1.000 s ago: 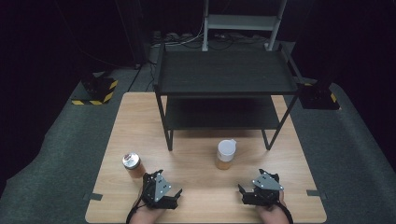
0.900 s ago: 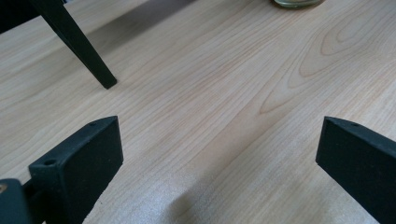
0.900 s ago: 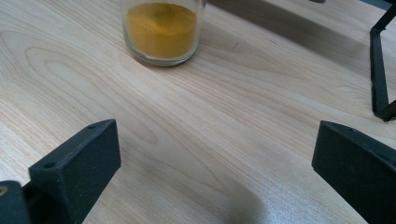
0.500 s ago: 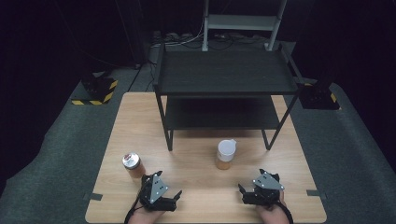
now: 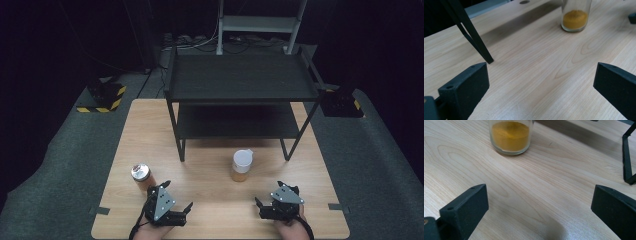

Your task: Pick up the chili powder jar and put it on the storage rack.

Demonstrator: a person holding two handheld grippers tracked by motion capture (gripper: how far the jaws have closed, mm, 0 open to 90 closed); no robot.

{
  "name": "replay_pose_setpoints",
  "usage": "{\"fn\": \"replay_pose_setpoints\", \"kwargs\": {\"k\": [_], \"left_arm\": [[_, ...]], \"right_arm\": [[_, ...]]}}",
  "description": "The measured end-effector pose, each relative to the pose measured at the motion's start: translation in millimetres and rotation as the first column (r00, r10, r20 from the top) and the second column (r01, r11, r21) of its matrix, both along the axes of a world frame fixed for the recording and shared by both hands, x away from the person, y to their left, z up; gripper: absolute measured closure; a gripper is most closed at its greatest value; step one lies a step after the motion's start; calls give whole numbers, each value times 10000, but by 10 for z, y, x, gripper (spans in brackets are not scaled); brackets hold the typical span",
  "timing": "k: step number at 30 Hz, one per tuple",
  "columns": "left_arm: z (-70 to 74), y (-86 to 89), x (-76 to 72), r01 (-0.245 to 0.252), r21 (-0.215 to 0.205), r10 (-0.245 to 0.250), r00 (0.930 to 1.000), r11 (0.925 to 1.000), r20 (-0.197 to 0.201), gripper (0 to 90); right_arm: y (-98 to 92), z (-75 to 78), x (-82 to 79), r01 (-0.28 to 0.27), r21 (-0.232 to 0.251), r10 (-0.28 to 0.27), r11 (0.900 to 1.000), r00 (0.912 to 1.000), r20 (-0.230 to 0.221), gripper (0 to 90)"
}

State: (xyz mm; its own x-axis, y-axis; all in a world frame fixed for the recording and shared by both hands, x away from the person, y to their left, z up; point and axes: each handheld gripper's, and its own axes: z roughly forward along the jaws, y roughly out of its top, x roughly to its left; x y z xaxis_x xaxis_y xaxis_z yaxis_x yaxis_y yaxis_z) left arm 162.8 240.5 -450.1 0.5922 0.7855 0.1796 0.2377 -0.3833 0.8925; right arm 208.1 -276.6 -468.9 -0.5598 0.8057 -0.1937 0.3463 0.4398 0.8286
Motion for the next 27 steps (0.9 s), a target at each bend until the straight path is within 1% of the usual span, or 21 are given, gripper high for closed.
{"fn": "replay_pose_setpoints", "kwargs": {"k": [7, 10, 16, 23, 27], "left_arm": [[67, 117, -53, -255, -349, 266, 9992, 9991, 308, 4], [106, 166, -93, -240, -398, 260, 9983, 9989, 522, 4], [165, 245, -143, -494, -528, 535, 9954, 9974, 791, 4], [182, 329, -162, -746, -631, 803, 9924, 9952, 932, 4], [183, 379, -166, -1010, -582, 1067, 9888, 9932, 1042, 4]], "right_arm": [[13, 3, -1, -22, -97, 22, 10000, 10000, 11, 6], [12, 3, 1, -47, -100, 47, 9999, 10000, 2, 6], [18, 6, 4, -63, -148, 63, 9999, 10000, -5, 6], [16, 6, 5, -70, -142, 70, 9999, 10000, -10, 6], [17, 5, 2, -66, -145, 66, 9999, 10000, 7, 6]]}}
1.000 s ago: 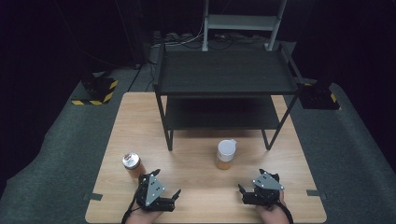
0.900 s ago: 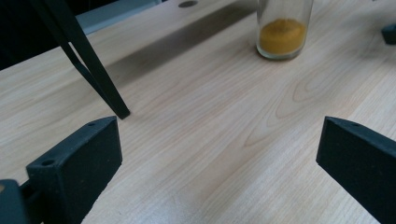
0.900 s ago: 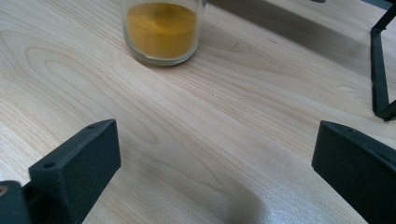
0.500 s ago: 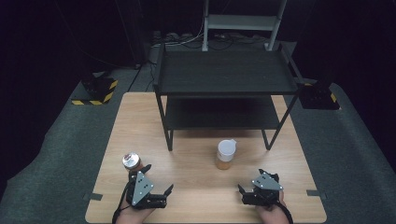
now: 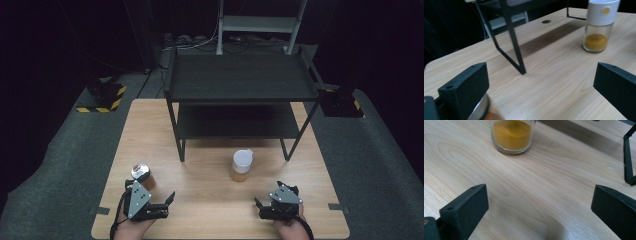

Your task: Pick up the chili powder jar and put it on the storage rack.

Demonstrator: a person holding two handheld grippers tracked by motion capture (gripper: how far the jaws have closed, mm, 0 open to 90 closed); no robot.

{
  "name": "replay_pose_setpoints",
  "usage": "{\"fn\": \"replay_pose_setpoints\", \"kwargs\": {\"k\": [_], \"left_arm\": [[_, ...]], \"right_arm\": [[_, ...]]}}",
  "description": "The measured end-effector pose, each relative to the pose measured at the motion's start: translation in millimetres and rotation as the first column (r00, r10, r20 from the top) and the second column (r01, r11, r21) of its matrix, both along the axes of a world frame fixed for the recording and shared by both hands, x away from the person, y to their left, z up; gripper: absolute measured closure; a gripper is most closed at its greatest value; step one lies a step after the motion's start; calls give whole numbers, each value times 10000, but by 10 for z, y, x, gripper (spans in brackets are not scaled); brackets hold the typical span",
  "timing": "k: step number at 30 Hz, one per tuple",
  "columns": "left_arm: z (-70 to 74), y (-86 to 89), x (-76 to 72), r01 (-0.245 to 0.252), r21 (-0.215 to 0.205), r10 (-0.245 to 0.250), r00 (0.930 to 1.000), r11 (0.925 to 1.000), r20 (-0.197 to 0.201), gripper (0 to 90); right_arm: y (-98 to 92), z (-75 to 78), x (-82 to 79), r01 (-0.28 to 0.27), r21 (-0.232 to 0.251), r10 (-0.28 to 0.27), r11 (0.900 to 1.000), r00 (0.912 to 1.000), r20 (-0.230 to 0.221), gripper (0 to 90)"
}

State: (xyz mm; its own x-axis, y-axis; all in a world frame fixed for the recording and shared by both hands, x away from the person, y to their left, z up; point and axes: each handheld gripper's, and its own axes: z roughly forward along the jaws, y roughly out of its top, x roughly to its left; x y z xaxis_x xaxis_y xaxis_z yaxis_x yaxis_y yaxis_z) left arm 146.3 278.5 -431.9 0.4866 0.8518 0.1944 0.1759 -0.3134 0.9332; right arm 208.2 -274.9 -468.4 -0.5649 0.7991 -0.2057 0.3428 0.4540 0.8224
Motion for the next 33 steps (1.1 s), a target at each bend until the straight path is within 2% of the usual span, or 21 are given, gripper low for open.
{"fn": "replay_pose_setpoints", "kwargs": {"k": [7, 16, 21, 33], "left_arm": [[-43, 129, 29, -567, -20, 567, 9984, 9984, 31, 4], [-109, 320, 67, -1254, -334, 1254, 9921, 9915, -26, 4], [-193, 420, 119, -1266, -549, 1269, 9919, 9904, 11, 4], [-358, 480, 288, -1455, -971, 1430, 9892, 9846, -325, 6]], "right_arm": [[9, -1, -3, -24, -68, 25, 10000, 10000, 33, 6], [20, -3, -8, -34, -128, 35, 9999, 10000, 61, 6], [36, -1, -14, -68, -242, 70, 9997, 9999, 84, 6], [37, -6, -22, -194, -326, 199, 9993, 9997, 163, 6]]}}
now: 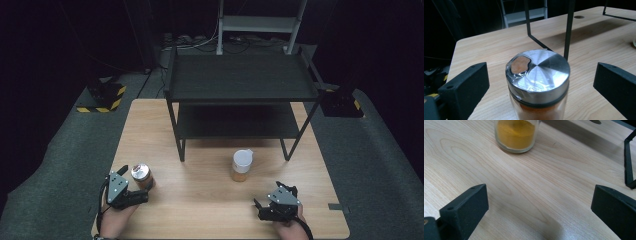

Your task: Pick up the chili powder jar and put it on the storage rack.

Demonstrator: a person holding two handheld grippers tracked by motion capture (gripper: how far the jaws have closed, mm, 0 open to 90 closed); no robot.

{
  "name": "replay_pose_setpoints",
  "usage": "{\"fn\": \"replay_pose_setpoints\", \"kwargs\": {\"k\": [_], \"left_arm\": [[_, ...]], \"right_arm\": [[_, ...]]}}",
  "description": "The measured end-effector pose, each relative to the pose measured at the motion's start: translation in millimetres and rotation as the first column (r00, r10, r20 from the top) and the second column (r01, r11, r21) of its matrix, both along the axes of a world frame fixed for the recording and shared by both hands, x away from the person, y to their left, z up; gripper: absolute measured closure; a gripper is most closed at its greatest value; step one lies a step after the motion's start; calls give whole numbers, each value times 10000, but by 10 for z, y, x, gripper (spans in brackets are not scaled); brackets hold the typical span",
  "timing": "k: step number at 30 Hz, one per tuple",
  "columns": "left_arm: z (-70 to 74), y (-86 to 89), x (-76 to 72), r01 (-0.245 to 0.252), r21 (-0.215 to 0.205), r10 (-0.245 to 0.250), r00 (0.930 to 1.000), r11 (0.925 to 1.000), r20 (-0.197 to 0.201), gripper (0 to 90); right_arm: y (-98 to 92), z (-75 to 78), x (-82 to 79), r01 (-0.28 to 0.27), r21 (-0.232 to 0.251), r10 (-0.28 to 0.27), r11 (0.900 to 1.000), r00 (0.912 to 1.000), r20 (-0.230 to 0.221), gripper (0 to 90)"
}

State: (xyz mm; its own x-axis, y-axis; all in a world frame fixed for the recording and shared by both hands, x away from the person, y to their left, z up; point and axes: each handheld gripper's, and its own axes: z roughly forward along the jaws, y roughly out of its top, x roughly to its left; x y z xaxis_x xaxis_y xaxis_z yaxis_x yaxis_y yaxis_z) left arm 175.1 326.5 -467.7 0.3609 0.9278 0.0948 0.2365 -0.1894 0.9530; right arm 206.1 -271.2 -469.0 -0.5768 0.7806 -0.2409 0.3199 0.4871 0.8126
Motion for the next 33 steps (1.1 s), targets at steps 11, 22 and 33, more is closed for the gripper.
{"fn": "replay_pose_setpoints", "kwargs": {"k": [11, 22, 33], "left_arm": [[-82, 69, 39, -37, -556, 34, 10000, 9984, -64, 157], [-114, 130, 66, 246, -702, -248, 9997, 9972, -19, 308], [-103, 134, 74, 315, -715, -317, 9995, 9969, -21, 346]], "right_arm": [[-1, -4, -8, 55, 53, -56, 10000, 10000, 21, 6], [23, 7, 4, 168, -48, -168, 9998, 9998, -53, 6], [27, 5, -2, 189, -62, -189, 9998, 9998, -32, 6]]}}
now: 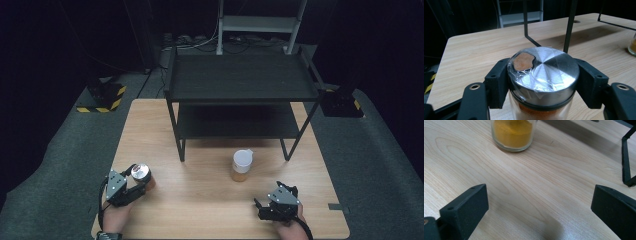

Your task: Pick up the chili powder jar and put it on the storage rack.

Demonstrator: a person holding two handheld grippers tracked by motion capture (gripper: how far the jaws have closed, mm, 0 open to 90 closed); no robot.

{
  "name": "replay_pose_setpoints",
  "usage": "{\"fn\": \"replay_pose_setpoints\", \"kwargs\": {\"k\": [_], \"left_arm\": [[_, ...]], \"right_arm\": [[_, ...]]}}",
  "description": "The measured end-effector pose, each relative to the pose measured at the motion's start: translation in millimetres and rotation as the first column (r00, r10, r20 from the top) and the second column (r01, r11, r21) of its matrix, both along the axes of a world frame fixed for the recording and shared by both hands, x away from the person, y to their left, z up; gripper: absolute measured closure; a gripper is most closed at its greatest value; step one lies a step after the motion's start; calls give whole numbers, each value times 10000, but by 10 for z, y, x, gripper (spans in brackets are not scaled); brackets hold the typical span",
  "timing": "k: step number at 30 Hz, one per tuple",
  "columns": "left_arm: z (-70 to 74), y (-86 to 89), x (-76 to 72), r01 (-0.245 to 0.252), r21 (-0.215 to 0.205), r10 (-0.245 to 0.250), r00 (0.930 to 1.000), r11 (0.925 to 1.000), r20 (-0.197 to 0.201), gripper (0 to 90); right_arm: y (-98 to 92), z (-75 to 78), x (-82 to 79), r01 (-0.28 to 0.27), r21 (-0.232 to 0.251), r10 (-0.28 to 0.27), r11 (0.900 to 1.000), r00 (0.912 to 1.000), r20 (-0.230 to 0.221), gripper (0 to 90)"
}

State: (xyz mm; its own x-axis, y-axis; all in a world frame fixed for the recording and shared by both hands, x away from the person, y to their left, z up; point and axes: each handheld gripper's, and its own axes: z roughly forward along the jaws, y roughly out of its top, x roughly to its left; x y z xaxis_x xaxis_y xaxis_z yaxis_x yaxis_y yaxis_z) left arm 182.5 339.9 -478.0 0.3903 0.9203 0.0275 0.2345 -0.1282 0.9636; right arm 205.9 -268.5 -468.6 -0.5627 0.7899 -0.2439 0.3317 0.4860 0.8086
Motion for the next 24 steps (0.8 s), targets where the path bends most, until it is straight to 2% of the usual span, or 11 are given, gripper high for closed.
{"fn": "replay_pose_setpoints", "kwargs": {"k": [4, 10, 15, 18, 24], "left_arm": [[0, 7, -12, -65, -114, 65, 10000, 9999, -14, 347], [35, 7, -57, -42, -136, 44, 9998, 9999, 168, 347], [144, -62, -141, -243, -113, 247, 9991, 9996, 352, 347], [205, -83, -182, -138, -296, 153, 9985, 9995, 516, 347], [347, -162, -228, 109, -185, -97, 9978, 9998, 648, 347]], "right_arm": [[-17, 1, 3, 50, 120, -49, 9999, 10000, -42, 7], [-17, 4, 6, 27, 108, -27, 9999, 10000, -65, 7], [-19, 7, 12, 22, 110, -21, 9999, 10000, -96, 7], [-22, 6, 10, 35, 142, -34, 9999, 9999, -100, 7], [-29, 11, 22, -18, 136, 20, 9999, 9999, -136, 7]]}}
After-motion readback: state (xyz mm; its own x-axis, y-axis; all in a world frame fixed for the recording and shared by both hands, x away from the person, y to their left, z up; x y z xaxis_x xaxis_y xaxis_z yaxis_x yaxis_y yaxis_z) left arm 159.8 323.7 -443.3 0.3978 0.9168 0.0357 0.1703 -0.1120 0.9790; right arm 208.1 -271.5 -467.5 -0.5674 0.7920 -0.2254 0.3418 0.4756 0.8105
